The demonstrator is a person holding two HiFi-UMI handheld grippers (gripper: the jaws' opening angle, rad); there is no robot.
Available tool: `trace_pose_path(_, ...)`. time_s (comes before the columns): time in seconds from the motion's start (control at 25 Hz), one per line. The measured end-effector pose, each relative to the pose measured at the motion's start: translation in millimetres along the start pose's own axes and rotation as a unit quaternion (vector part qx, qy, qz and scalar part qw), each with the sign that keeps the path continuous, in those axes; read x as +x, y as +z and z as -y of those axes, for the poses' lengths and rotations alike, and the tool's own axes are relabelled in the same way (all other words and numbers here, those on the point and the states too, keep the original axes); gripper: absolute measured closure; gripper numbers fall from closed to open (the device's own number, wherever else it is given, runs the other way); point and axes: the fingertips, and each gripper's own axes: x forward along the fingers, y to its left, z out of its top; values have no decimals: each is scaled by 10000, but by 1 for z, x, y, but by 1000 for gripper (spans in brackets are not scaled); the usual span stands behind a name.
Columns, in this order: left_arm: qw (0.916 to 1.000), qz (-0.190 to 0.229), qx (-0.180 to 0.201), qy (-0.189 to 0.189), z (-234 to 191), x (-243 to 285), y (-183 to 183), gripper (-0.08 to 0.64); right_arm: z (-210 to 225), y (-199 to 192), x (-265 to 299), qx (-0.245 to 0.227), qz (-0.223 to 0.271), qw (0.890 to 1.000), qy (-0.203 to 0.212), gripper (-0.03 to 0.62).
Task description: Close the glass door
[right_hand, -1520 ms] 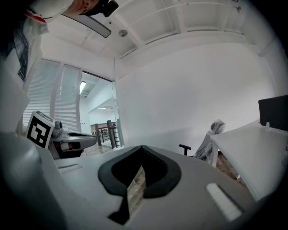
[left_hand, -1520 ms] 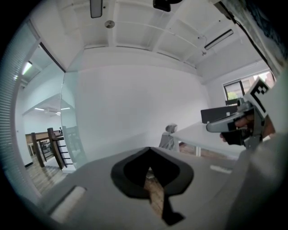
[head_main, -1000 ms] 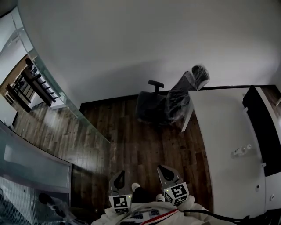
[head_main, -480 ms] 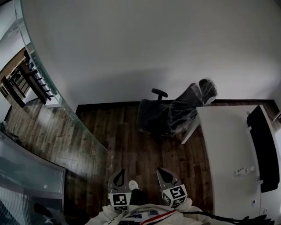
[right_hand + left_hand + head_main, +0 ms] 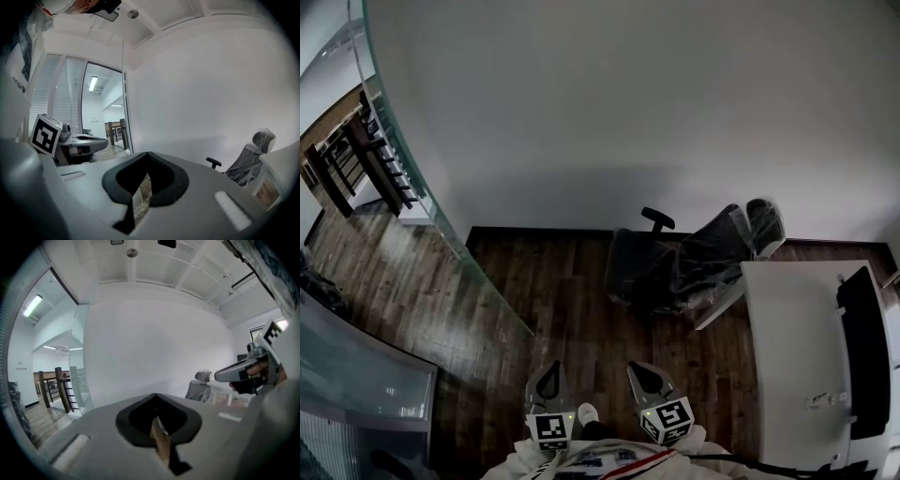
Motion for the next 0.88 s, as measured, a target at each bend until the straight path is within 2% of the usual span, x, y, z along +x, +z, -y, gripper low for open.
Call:
trace_pose_path(0.4, 9998, 141, -14, 114, -73, 53, 5, 558, -11, 23, 95, -185, -3, 9997, 142, 586)
trace_pose_path(0.56, 9996, 73, -23, 260, -101, 73, -5, 558, -15, 25, 126, -126, -69, 9996, 234, 586)
trace_pose_path(0.68, 9992, 43, -37, 394, -116, 89, -7, 558, -7, 22, 152, -139, -158, 9992, 351, 586)
trace_pose_path(0.88, 9979, -134, -127, 616, -149, 138, -12, 558, 13, 30, 227, -28, -262, 9978, 608, 586)
